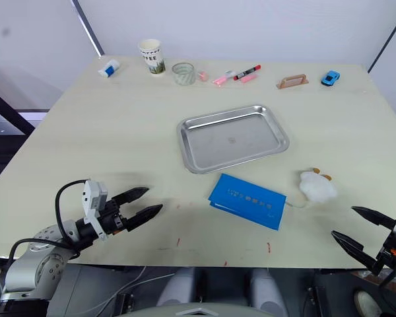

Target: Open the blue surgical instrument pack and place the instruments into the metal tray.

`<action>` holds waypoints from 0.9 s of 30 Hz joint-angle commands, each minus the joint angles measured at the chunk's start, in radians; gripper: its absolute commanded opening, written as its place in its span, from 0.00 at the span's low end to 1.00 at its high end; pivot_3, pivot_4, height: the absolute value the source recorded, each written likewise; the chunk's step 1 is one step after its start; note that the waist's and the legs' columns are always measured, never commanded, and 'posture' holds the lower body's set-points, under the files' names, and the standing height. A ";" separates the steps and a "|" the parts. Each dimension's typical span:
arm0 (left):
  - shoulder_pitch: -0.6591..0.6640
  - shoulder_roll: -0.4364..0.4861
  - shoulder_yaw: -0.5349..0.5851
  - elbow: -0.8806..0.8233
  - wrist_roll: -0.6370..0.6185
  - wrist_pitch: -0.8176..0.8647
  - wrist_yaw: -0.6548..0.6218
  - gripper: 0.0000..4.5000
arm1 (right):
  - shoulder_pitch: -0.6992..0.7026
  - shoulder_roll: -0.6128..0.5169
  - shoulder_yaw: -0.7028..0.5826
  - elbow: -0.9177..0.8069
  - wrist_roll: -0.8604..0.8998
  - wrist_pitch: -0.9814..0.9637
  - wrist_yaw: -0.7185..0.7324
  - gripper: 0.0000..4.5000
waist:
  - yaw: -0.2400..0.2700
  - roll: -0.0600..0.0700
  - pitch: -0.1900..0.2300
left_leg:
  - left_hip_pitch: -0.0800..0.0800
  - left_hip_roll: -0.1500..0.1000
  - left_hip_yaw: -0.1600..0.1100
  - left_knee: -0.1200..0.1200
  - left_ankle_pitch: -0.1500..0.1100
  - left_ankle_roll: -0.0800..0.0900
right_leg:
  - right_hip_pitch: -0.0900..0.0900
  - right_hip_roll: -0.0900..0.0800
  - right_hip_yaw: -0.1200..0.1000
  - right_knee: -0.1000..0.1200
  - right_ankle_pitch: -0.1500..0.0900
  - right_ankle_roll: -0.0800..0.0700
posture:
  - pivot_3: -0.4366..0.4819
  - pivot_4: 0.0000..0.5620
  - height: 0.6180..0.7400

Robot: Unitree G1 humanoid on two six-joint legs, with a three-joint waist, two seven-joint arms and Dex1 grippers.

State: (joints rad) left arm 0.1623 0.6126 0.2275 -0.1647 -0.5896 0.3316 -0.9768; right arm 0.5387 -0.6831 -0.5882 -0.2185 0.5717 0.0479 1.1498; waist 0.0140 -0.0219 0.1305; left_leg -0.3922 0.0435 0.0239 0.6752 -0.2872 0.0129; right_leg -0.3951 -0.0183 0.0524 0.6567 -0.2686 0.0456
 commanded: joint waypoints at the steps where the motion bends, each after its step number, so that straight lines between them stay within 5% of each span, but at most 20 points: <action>1: -0.017 0.015 0.012 -0.046 -0.011 0.005 -0.002 1.00 | -0.015 0.018 0.002 -0.061 0.012 0.008 -0.046 0.99 | 0.000 0.000 0.000 | 0.000 0.000 0.000 0.000 0.000 0.000 | 0.000 0.000 0.000 0.000 0.000 0.000 | 0.48 0.27 1.00; 7: -0.118 0.048 -0.053 -0.101 0.010 0.010 -0.041 1.00 | -0.058 0.078 0.077 -0.248 -0.036 0.103 -0.262 0.99 | 0.001 0.000 0.000 | 0.000 0.000 0.000 0.000 0.000 0.000 | 0.000 0.000 0.000 0.001 0.000 0.000 | 0.48 0.27 1.00; 17: -0.326 0.141 -0.227 -0.015 0.067 0.064 -0.195 1.00 | -0.113 0.000 0.208 -0.399 -0.005 0.304 -0.315 0.99 | 0.000 0.001 0.000 | 0.000 -0.001 0.000 0.000 0.000 0.000 | 0.000 0.001 0.000 0.001 0.000 0.000 | 0.48 0.27 1.00; 19: -0.382 0.140 -0.279 0.037 0.100 0.041 -0.247 0.89 | -0.132 -0.037 0.252 -0.397 -0.028 0.341 -0.308 0.88 | 0.000 0.001 0.000 | -0.001 -0.001 -0.001 0.000 0.000 0.000 | -0.001 0.001 0.000 0.001 0.000 0.000 | 0.48 0.27 1.00; 20: -0.408 0.134 -0.299 0.063 0.118 0.037 -0.256 0.74 | -0.143 -0.048 0.269 -0.392 -0.040 0.355 -0.312 0.72 | 0.000 0.001 0.000 | -0.001 -0.001 0.000 0.000 0.000 0.000 | -0.001 0.001 0.000 0.000 0.000 0.000 | 0.48 0.27 1.00; 22: -0.458 0.120 -0.344 0.112 0.154 0.024 -0.278 0.68 | -0.161 -0.087 0.299 -0.370 -0.077 0.372 -0.309 0.67 | 0.000 0.000 0.000 | -0.001 -0.001 -0.001 0.000 0.000 0.000 | 0.000 0.001 0.000 0.001 0.000 0.000 | 0.48 0.27 1.00; 27: -0.558 0.066 -0.427 0.206 0.227 -0.027 -0.303 0.36 | -0.178 -0.141 0.329 -0.340 -0.127 0.412 -0.310 0.32 | 0.002 0.000 0.000 | -0.002 -0.001 -0.001 0.001 0.000 0.000 | -0.001 0.001 0.000 0.000 0.000 0.000 | 0.48 0.27 1.00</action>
State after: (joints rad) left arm -0.3371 0.7094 -0.1553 0.0008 -0.4073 0.3521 -1.2624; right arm 0.3688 -0.7877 -0.2695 -0.5619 0.4775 0.4423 0.8401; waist 0.0157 -0.0217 0.1302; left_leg -0.3940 0.0422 0.0231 0.6767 -0.2871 0.0130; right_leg -0.3955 -0.0172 0.0519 0.6573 -0.2688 0.0460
